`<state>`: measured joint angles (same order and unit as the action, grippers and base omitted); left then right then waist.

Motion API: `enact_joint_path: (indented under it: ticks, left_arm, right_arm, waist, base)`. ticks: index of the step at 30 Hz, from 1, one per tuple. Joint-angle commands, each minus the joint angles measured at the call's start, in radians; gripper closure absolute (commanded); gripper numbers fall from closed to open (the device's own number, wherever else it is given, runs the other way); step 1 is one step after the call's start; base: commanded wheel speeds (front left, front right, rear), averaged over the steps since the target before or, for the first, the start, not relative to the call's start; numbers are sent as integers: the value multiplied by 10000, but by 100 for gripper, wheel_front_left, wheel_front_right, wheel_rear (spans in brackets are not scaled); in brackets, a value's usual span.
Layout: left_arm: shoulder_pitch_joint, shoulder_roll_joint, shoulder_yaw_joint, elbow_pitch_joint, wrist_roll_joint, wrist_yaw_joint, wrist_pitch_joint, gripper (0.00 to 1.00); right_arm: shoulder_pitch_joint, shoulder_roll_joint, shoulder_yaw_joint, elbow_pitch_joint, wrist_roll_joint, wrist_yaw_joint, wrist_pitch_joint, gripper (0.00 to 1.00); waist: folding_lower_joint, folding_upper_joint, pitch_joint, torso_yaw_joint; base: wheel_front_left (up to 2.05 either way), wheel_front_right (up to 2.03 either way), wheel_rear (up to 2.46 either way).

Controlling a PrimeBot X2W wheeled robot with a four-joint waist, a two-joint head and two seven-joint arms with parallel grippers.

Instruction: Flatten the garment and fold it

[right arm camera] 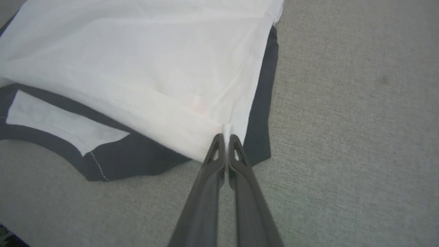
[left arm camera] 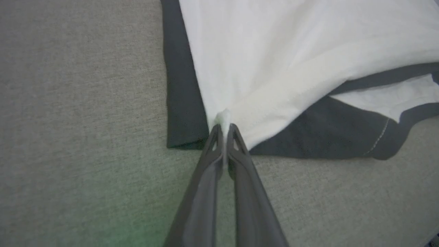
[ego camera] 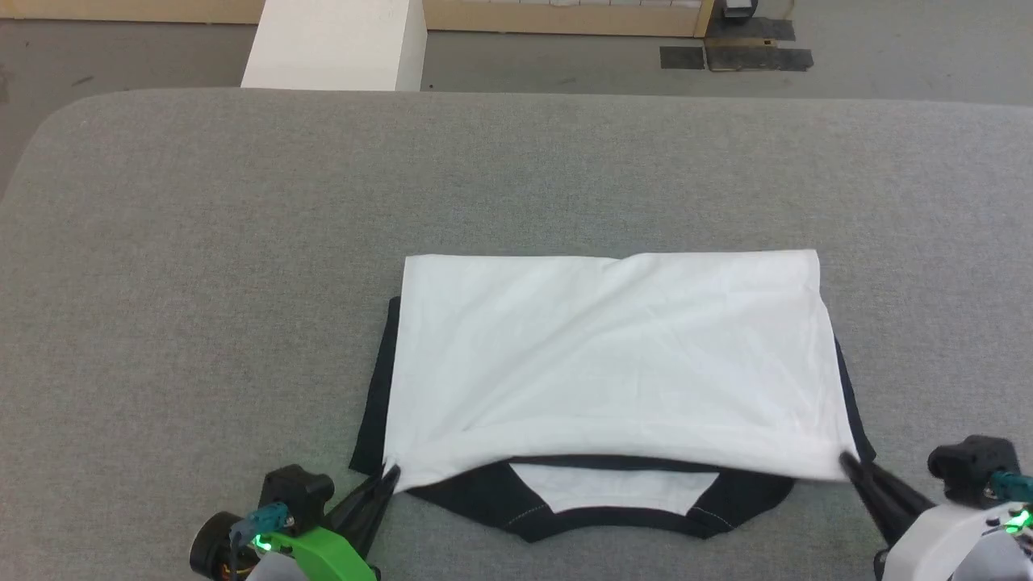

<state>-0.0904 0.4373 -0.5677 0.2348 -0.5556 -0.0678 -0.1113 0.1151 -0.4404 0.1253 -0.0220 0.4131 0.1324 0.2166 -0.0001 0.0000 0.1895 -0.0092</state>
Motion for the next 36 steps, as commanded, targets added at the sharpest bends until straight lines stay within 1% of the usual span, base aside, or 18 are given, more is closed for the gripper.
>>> enact_joint_path:
  ticks: [1, 2, 3, 4, 8, 10, 13, 15, 17, 19, 21, 23, 26, 28, 30, 36]
  left_arm:
    - [222, -29, -5, 150, -91, 82, -58, 60]
    - [248, -67, -2, 247, -104, 129, -87, 49]
    - [279, -88, 2, 331, -120, 180, -77, 4]
    - [318, -108, 12, 429, -142, 254, -45, 0]
    - [481, -184, 156, 676, -272, 475, -215, 0]
    - [607, -177, 277, 752, -299, 710, -309, 0]
    - [765, -233, 681, 699, -400, 1136, -799, 0]
    - [794, -309, 1014, 518, -420, 1393, -1135, 0]
    - [772, -458, 1504, 101, -310, 1721, -1404, 0]
    - [752, -611, 1920, -356, -111, 1916, -1482, 0]
    - [673, -870, 2443, -1003, 213, 2006, -1496, 0]
    - [643, -1178, 2908, -1560, 609, 1995, -1499, 0]
    - [587, -1573, 3365, -2010, 1148, 1812, -1501, 0]
    - [493, -1868, 3637, -2194, 1452, 1695, -1502, 0]
    - [348, -2149, 3894, -2299, 1716, 1574, -1502, 0]
    - [-138, -2885, 4515, -2220, 2303, 1141, -1503, 0]
  right_arm:
    - [184, 108, -22, 13, -101, -17, 155, 96]
    - [291, 170, -71, 18, -151, -17, 325, 67]
    - [377, 194, -97, 25, -210, -17, 467, 0]
    - [462, 230, -161, 15, -288, -17, 589, 0]
    - [877, 496, -546, 81, -313, -17, 1133, 0]
    - [1106, 657, -832, 89, -294, -17, 1419, 0]
    - [1399, 1005, -1402, -64, -304, -17, 1650, 0]
    - [1414, 1338, -1861, -284, -227, -17, 1455, 0]
    - [1352, 1803, -2359, -542, -103, -17, 1177, 0]
    - [1189, 2261, -2799, -741, -29, -17, 891, 0]
    - [911, 2732, -3117, -862, 159, -17, 670, 0]
    - [564, 3043, -3284, -830, 224, -17, 602, 0]
    - [-96, 3412, -3441, -565, 497, -17, 667, 0]
    - [-539, 3598, -3541, -222, 650, -17, 911, 0]
    - [-1030, 3728, -3725, 227, 811, -17, 1233, 0]
    - [-2449, 3873, -4221, 1902, 713, -17, 2739, 0]
  waist:
    - [1, 0, -44, -15]
    - [1, 0, -86, -24]
    - [1, 0, -117, -30]
    - [1, 0, -148, -34]
    - [1, 0, -331, -35]
    - [1, 0, -444, -34]
    - [1, 0, -631, -5]
    - [1, 0, -716, 22]
    - [1, 0, -839, 73]
    - [1, 0, -903, 115]
    - [1, 0, -923, 150]
    - [1, 0, -925, 157]
    - [1, 0, -889, 134]
    - [1, 0, -842, 138]
    - [1, 0, -730, 138]
    - [1, 0, -398, 193]
  base:
    - [0, 0, 0]
    - [0, 0, 0]
    - [0, 0, 0]
    - [0, 0, 0]
    - [0, 0, 0]
    - [0, 0, 0]
    - [0, 0, 0]
    - [0, 0, 0]
    - [0, 0, 0]
    - [0, 0, 0]
    - [0, 0, 0]
    - [0, 0, 0]
    - [0, 0, 0]
    - [0, 0, 0]
    - [0, 0, 0]
    - [0, 0, 0]
